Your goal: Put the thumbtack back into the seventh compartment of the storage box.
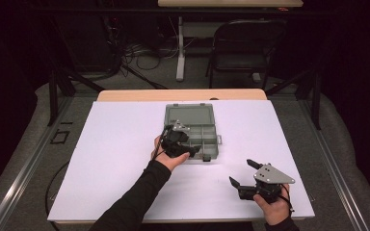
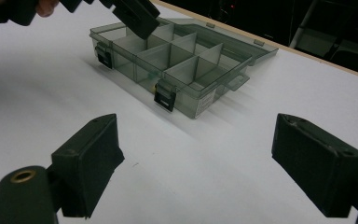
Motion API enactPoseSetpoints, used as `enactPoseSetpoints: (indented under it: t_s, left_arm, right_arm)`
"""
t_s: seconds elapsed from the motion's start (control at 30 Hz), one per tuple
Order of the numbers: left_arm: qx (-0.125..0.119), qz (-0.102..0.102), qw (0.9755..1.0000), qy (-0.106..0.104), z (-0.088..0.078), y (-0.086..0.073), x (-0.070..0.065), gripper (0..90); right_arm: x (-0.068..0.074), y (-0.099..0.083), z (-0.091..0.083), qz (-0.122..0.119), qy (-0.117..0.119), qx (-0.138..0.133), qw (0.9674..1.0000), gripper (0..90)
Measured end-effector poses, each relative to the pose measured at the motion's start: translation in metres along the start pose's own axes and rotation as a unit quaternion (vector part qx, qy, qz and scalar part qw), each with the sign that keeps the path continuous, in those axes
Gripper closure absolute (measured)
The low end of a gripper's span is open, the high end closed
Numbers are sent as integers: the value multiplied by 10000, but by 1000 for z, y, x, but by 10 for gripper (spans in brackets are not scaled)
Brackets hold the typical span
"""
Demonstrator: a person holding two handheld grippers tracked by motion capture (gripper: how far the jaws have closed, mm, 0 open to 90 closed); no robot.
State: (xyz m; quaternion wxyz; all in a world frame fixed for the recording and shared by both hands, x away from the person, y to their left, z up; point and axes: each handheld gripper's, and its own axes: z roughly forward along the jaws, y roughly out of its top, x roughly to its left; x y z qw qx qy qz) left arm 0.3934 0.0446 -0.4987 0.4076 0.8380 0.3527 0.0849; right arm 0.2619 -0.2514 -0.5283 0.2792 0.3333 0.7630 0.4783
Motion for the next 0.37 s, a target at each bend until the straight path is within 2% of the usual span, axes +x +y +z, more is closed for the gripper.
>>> enactPoseSetpoints:
  t_s: [0.2,0.37]
  left_arm:
    - [-196,-39,9998,69,-22,-12,6,318]
    - [-352,-34,9991,213,-46,-33,12,300]
  right_arm:
    - [0,0,0,-6,5,-3,10000,148]
    - [0,-1,0,-18,-7,6,10000,148]
